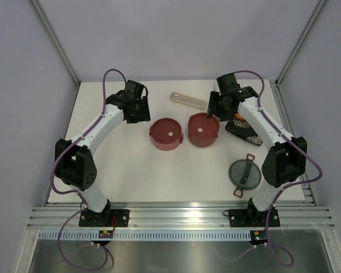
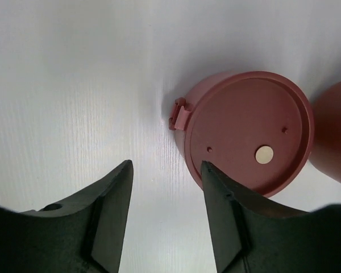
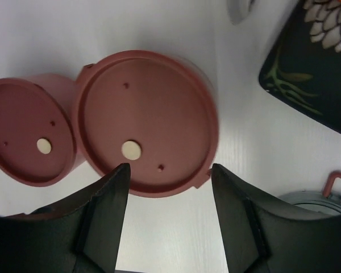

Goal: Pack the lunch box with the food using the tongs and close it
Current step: Pick up the packing box from the center of the board.

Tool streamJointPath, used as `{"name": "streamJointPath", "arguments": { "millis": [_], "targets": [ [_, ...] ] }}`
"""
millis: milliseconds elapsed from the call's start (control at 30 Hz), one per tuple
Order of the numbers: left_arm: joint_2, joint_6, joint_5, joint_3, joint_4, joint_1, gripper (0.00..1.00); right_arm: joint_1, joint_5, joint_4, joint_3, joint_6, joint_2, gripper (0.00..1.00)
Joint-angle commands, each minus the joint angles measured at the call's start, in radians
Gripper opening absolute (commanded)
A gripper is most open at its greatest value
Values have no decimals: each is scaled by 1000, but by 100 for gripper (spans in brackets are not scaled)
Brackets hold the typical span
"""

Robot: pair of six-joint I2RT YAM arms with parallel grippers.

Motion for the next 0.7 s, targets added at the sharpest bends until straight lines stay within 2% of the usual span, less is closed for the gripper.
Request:
{"name": "streamJointPath", "arguments": {
  "millis": [0, 133, 167, 267, 367, 667],
  "targets": [
    [1, 19, 59, -5, 34, 17, 56, 94, 14, 1, 111, -25, 29, 67],
    [57, 28, 180, -25, 93, 57, 67, 164, -9, 44, 118, 13, 24, 66],
    [60, 23, 248, -37, 146, 78, 68, 177, -15, 50, 121, 19, 24, 66],
    [89, -3, 394, -80, 250, 109, 68, 223, -38, 85, 118, 47, 44, 65],
    [124, -44, 479, -103, 335, 112, 68, 268, -72, 110, 130, 68, 93, 65],
    [173, -29, 484, -135, 355, 110, 68, 312, -122, 176, 124, 133, 216, 63]
  ]
}}
